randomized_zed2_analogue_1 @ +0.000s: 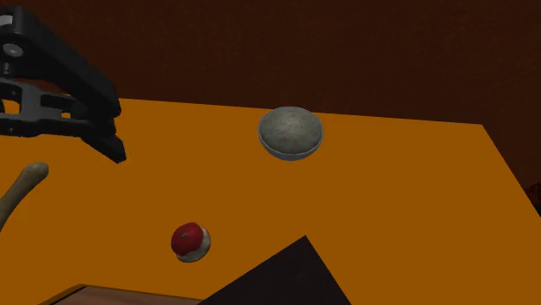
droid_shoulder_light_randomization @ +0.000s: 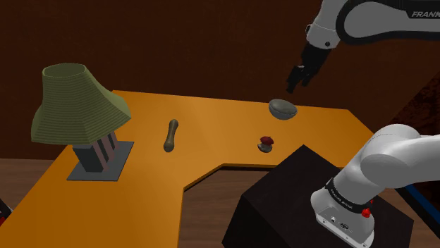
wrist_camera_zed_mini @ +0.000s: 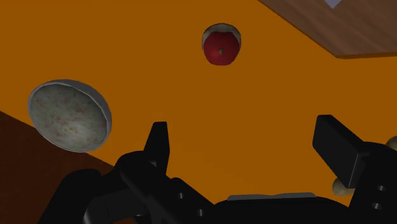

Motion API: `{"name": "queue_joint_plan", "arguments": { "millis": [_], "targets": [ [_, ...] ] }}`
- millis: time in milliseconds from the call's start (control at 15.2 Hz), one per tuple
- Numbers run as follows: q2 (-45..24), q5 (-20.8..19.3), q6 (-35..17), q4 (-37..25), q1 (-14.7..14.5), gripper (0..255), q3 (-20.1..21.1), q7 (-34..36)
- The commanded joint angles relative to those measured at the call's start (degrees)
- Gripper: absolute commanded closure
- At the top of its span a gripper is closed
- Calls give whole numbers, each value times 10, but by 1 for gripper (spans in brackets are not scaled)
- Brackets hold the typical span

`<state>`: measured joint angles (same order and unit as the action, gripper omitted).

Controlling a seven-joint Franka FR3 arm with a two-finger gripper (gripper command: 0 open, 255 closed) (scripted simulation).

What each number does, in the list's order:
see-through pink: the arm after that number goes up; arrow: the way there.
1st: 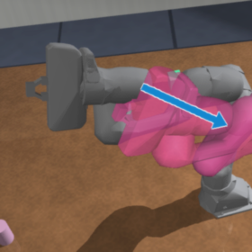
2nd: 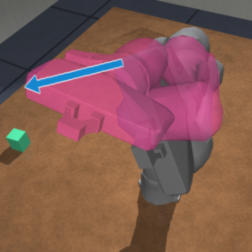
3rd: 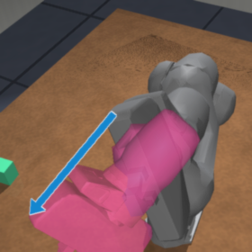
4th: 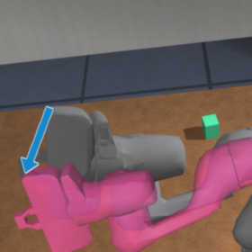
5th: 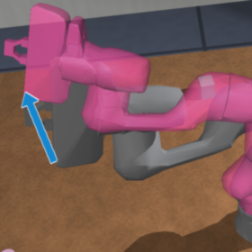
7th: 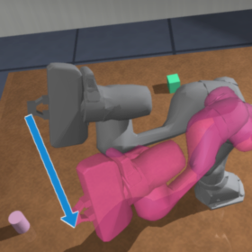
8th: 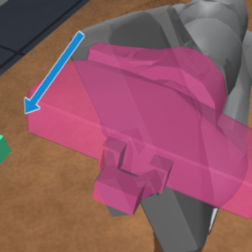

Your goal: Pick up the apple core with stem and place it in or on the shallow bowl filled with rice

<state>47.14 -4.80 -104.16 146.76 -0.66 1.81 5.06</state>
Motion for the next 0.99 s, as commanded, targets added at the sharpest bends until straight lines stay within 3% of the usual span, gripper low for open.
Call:
{"name": "queue_joint_plan", "arguments": {
  "millis": [0, 462, 924],
  "targets": [
    [3, -2, -43, 43, -2, 0, 4, 5],
    [-43, -22, -207, 155, 1, 0, 10, 14],
    [-171, -65, -411, 224, 29, 0, 27, 42]
  ]
}}
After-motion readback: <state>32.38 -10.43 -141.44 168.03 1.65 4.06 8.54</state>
